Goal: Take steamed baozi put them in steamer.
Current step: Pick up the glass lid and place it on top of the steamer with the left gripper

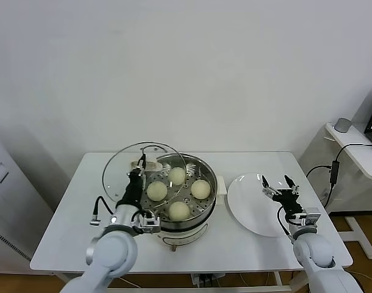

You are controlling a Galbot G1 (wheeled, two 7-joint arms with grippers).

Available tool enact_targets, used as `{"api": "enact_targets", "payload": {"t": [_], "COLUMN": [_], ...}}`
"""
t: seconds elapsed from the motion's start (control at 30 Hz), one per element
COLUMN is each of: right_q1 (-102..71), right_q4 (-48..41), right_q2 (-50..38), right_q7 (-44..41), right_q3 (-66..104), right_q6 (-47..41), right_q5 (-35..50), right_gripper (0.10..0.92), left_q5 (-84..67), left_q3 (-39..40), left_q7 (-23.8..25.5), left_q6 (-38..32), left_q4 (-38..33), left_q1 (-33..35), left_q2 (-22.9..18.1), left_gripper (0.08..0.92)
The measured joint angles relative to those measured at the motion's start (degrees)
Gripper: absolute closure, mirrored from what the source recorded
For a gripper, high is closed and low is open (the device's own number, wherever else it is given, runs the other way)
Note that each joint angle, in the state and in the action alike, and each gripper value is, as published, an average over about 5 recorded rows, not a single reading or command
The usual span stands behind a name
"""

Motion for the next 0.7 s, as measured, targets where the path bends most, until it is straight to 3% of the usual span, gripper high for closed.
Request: {"api": "enact_targets", "payload": {"t": [0.7], "right_q1": [0.1], "right_q4": [-0.8], "right_q2": [0.1], "right_q7": [-0.1], "right_q3": [0.1], "right_q6": [0.1], "right_q5": [-0.2], "right_gripper": [0.203], "left_q5": [8.3], "left_q3": [4.9], "left_q7": [1.4], "left_q6": [2.4], "left_q4": [5.2], "left_q1": [-1.9], "left_q2": [-8.8], "left_gripper": [0.898]}}
